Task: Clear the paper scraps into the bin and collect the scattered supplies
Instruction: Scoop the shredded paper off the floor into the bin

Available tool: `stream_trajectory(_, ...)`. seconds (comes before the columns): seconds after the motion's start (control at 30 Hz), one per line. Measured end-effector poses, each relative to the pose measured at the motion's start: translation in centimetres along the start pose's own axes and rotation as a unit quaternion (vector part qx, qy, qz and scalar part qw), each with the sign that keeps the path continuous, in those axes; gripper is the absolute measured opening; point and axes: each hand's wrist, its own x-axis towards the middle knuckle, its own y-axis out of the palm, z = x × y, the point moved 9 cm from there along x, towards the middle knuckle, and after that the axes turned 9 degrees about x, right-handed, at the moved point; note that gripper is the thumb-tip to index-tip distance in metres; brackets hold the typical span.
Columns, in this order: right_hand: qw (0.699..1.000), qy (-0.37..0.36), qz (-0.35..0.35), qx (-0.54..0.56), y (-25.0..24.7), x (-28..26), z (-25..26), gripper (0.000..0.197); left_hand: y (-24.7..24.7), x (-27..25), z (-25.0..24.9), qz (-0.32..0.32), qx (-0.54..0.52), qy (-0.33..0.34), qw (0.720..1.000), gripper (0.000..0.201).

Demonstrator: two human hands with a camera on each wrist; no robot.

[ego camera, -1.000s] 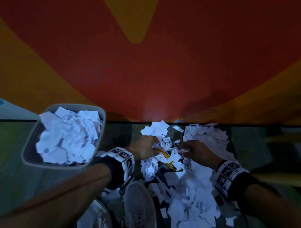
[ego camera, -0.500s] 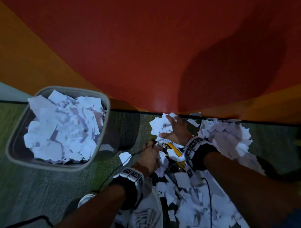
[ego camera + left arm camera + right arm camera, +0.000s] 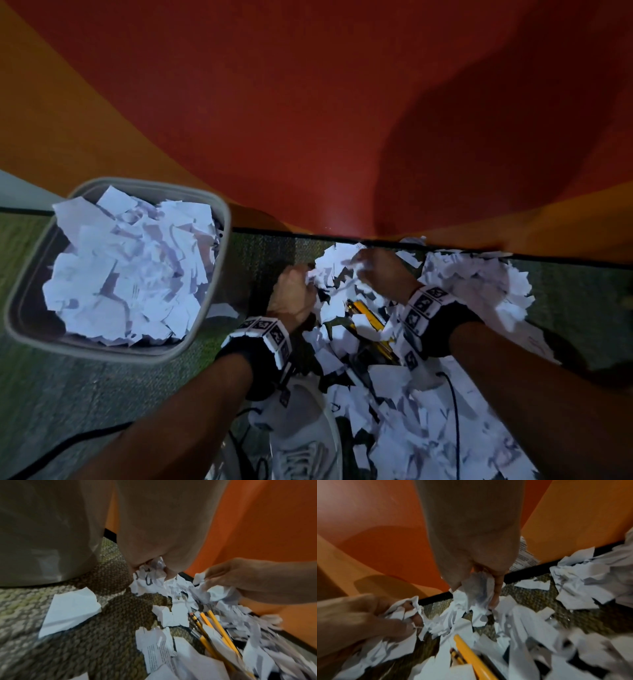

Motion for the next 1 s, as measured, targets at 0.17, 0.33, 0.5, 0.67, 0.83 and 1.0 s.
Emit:
stream_trajectory(0.17,0.998,0.059,0.004,-0.013,0.9,2.4,-2.0,0.074,0.5,0.4,1.5,0.017,-0.051,-0.050,0.997,0.035)
stream_trajectory(0.33,0.994,0.092,-0.008,-0.054,3.8,1.0,-0.5,0.093,0.8,-0.3,1.9,0.017,-0.086,-0.045,0.995,0.036)
stream_trajectory(0.5,0.999,0.035,-0.024,-0.029,4.5,1.6,0.1,0.048,0.3,-0.3,1.6,0.004,-0.111,-0.052,0.992,0.037)
stream_trajectory(0.67,0.997,0.062,-0.005,0.043,2.3,0.8,0.9,0.032,-1.7,-1.2,0.1,0.000,-0.121,-0.055,0.991,0.031)
stream_trajectory(0.83,0.992,0.011,-0.066,0.103,-2.7,-1.8,4.0,0.006,-5.1,-3.1,-2.7,0.017,-0.117,-0.028,0.993,0.034)
stream_trajectory(1.0,0.985,-0.003,-0.090,0.149,-8.0,-6.9,8.2,0.007,-11.2,-7.1,-6.9,0.038,-0.127,0.043,0.990,0.035)
